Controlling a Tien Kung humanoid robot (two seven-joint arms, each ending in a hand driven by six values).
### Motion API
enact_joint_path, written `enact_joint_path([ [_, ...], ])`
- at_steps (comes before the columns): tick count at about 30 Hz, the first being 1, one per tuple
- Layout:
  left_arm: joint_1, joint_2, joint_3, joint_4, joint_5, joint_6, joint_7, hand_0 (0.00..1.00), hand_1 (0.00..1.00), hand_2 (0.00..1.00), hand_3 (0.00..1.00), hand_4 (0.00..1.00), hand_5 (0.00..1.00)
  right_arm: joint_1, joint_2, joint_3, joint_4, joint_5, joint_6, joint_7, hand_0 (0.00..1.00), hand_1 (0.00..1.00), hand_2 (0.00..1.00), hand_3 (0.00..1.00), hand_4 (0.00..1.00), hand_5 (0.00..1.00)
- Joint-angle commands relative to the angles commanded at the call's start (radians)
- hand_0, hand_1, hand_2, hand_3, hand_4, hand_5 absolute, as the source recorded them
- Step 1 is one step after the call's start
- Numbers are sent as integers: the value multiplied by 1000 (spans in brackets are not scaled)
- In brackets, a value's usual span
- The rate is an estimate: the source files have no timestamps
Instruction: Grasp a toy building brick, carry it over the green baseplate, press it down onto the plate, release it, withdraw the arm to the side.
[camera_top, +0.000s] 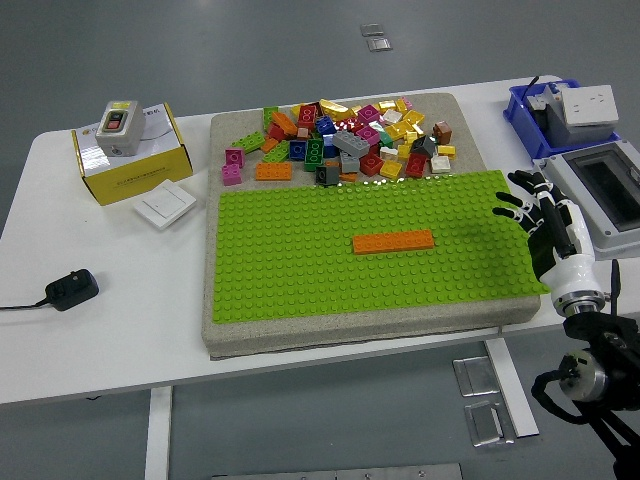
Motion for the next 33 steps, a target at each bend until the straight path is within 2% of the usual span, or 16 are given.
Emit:
enact_joint_path([
  [1,-1,2,2,0,-1,0,-1,664,665,647,637,339,573,1,1,4,1,6,1,1,705,688,766,631,539,655],
  [2,-2,3,0,0,0,1,-1,663,665,645,636,339,565,2,1,7,2,10,2,2,658,648,719,622,543,667],
  [7,-1,7,-36,0,31,1,12,663,665,645,636,339,565,-4,3,20,4,36,6,5,658,648,719,622,543,667],
  [8,-1,6,-39,0,35,0,14,664,665,644,635,339,562,-7,3,23,5,42,8,6,625,618,693,602,541,659],
  [15,-2,-4,-30,0,39,-2,13,664,666,644,635,338,558,-17,-2,50,6,69,15,16,640,633,715,616,537,659],
  [23,-13,4,-64,0,101,-2,41,665,665,644,634,336,559,-24,13,68,4,85,11,31,650,638,722,618,545,680],
  [33,-9,3,-46,0,74,5,41,665,665,645,633,338,557,-27,19,52,-4,86,5,33,647,630,718,617,540,694],
])
